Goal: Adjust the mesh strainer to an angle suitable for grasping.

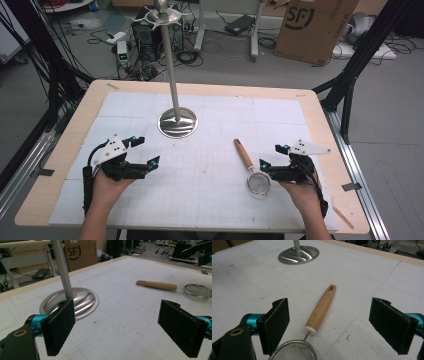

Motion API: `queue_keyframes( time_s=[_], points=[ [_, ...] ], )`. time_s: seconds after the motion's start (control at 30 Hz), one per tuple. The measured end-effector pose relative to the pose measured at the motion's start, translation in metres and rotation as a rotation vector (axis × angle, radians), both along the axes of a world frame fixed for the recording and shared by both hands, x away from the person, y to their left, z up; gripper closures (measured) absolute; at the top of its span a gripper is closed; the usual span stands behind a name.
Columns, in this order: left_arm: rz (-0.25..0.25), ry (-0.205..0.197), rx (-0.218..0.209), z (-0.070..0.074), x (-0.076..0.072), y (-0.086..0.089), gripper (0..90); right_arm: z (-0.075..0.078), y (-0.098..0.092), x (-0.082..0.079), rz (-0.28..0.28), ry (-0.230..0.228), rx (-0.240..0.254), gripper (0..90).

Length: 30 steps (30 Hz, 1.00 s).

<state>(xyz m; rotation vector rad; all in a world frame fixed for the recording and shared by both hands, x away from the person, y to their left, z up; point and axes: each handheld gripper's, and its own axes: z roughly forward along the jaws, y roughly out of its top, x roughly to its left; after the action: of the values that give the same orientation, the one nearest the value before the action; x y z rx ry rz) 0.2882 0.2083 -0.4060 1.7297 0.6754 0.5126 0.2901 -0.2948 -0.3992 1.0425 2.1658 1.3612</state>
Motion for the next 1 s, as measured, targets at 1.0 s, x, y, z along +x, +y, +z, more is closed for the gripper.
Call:
queue_keyframes(
  time_s=[1.0],
  points=[
    [-0.022, 0.018, 0.007, -0.002, 0.0, -0.003, 14.7, -0.011, 0.027, 0.004, 0.015, 0.043, -0.076, 16.0]
  ],
)
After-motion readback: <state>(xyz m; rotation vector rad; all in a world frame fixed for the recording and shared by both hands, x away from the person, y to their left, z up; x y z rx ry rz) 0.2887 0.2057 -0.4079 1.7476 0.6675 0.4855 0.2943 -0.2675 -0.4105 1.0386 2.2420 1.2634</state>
